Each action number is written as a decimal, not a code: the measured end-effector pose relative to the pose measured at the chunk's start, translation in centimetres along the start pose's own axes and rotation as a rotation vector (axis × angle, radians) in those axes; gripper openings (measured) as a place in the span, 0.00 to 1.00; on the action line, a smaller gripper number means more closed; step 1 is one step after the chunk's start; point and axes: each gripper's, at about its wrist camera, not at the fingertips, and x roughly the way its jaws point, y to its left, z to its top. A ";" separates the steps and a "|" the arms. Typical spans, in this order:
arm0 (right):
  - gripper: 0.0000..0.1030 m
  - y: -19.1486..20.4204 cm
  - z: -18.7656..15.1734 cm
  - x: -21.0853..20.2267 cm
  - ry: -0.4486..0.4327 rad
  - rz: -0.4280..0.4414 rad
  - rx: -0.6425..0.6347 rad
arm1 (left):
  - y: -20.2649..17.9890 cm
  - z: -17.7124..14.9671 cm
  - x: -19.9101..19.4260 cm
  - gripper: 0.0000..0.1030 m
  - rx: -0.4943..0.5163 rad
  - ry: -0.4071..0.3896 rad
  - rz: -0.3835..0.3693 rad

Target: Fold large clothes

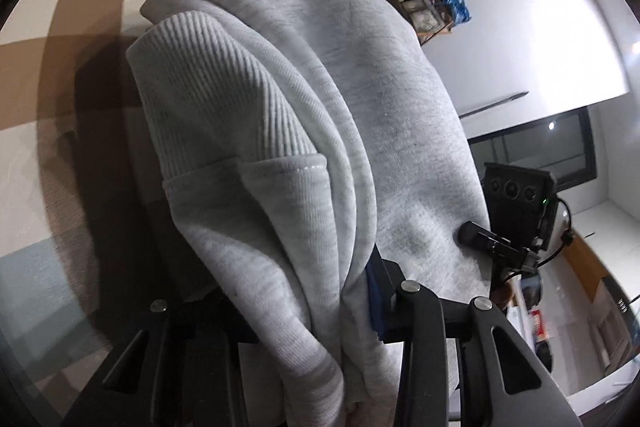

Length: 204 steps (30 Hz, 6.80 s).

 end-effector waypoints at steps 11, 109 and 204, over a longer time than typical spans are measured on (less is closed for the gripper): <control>0.54 2.1 4.7 -13.8 -0.164 0.021 -0.009 | -15.5 6.7 2.4 0.31 0.245 -0.012 0.005; 1.00 15.6 -22.9 -24.9 -1.051 -0.942 -0.272 | -31.9 -13.9 13.4 0.99 0.845 -0.675 0.497; 1.00 15.2 -28.8 -25.8 -1.142 -0.946 -0.218 | -32.5 -16.9 16.8 0.99 0.804 -0.649 0.564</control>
